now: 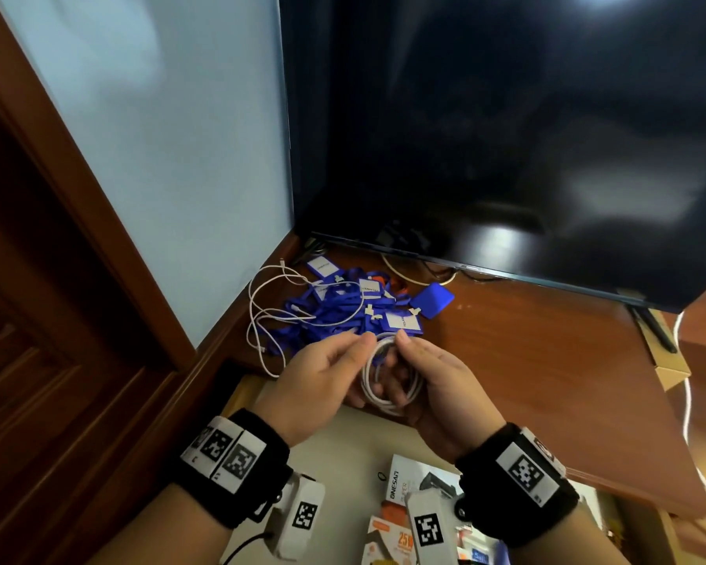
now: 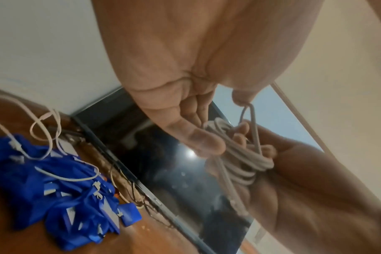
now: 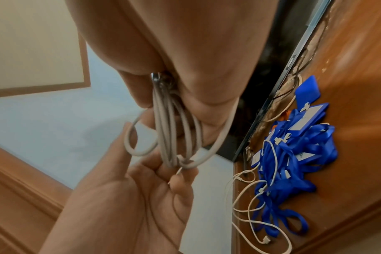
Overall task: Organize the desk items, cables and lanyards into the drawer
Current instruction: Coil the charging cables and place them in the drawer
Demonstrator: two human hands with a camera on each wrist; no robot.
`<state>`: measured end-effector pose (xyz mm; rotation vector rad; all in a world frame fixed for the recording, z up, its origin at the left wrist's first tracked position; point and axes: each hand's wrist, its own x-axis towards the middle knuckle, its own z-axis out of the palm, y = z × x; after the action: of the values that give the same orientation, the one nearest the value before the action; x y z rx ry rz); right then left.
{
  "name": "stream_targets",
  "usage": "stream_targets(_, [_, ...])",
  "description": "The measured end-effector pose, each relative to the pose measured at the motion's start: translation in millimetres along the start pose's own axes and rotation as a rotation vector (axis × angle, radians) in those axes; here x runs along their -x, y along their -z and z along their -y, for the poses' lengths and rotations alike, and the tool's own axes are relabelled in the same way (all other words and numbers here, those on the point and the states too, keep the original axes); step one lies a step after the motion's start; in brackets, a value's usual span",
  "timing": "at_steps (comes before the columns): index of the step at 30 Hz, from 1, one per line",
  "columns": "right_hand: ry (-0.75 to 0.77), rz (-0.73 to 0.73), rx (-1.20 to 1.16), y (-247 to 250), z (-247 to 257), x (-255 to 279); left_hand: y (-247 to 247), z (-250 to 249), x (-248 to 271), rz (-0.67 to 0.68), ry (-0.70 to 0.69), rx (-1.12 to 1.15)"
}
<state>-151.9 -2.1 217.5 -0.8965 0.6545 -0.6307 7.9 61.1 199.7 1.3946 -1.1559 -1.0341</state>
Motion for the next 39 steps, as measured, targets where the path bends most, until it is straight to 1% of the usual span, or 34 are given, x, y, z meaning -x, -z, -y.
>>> stream_targets(2, [-0.017, -0.014, 0.005, -4.1, -6.1, -2.1, 1.5, 4.2, -0.6, 0.001, -0.034, -0.130])
stream_targets(4, [0.013, -0.024, 0.040, -5.4, -13.8, -5.8, 5.4, 9.1, -1.3, 0.023, -0.035, -0.151])
stream_targets(6, [0.060, -0.056, 0.135, -2.8, -22.0, -11.5, 8.8, 12.7, -1.7, 0.023, -0.045, -0.188])
stream_targets(8, [0.093, -0.101, 0.257, 0.7, -30.0, -17.8, 11.6, 13.9, -2.4, -0.008, -0.064, -0.260])
stream_targets(10, [0.146, -0.148, 0.435, 4.0, -36.2, -21.7, 12.2, 16.8, -3.7, -0.054, -0.087, -0.333])
stream_targets(12, [0.216, -0.184, 0.650, 7.8, -43.6, -26.1, 14.7, 24.6, -4.8, -0.063, -0.100, -0.365])
stream_targets(14, [0.282, -0.211, 0.769, 10.9, -50.8, -27.2, 17.5, 35.1, -5.5, -0.078, -0.105, -0.355])
stream_targets(15, [0.302, -0.234, 0.756, 11.9, -55.3, -26.8, 18.3, 38.7, -5.8, -0.100, -0.100, -0.319])
stream_targets(17, [0.275, -0.328, 0.678, 14.8, -65.9, -23.4, 21.1, 38.7, -6.1, -0.161, -0.071, -0.214])
stream_targets(18, [0.222, -0.386, 0.626, 15.6, -69.8, -21.4, 23.4, 36.8, -6.9, -0.188, -0.044, -0.163])
stream_targets(19, [0.143, -0.413, 0.562, 14.9, -72.3, -20.1, 25.5, 35.1, -8.3, -0.207, -0.014, -0.111])
stream_targets(20, [0.054, -0.404, 0.483, 13.0, -73.3, -18.6, 27.2, 34.3, -9.6, -0.210, 0.014, -0.066])
stream_targets(21, [-0.023, -0.357, 0.401, 9.2, -72.5, -16.6, 28.1, 33.4, -10.2, -0.204, 0.029, -0.037])
stream_targets(22, [-0.063, -0.298, 0.333, 5.8, -71.2, -15.4, 28.1, 31.8, -10.4, -0.184, 0.029, -0.031])
stream_targets(23, [-0.060, -0.250, 0.291, 1.7, -68.5, -14.6, 27.7, 30.2, -10.2, -0.166, 0.028, -0.034])
stream_targets(25, [0.024, -0.220, 0.251, -3.3, -64.3, -14.1, 27.3, 30.1, -10.8, -0.159, 0.031, -0.050])
stream_targets(28, [0.159, -0.260, 0.243, -3.6, -59.7, -14.8, 30.4, 35.8, -14.5, -0.231, -0.008, -0.089])
stream_targets(31, [0.245, -0.302, 0.261, -2.1, -56.8, -13.1, 32.8, 41.0, -19.5, -0.285, 0.000, -0.106])
stream_targets(33, [0.279, -0.330, 0.282, 0.4, -55.6, -11.3, 31.9, 39.5, -19.2, -0.285, -0.008, -0.130])
stream_targets(35, [0.298, -0.355, 0.301, 2.5, -53.4, -9.5, 29.9, 34.9, -16.2, -0.274, -0.052, -0.195])
stream_targets(39, [0.302, -0.373, 0.279, 3.3, -46.4, -6.7, 23.7, 32.4, -13.6, -0.259, -0.076, -0.295])
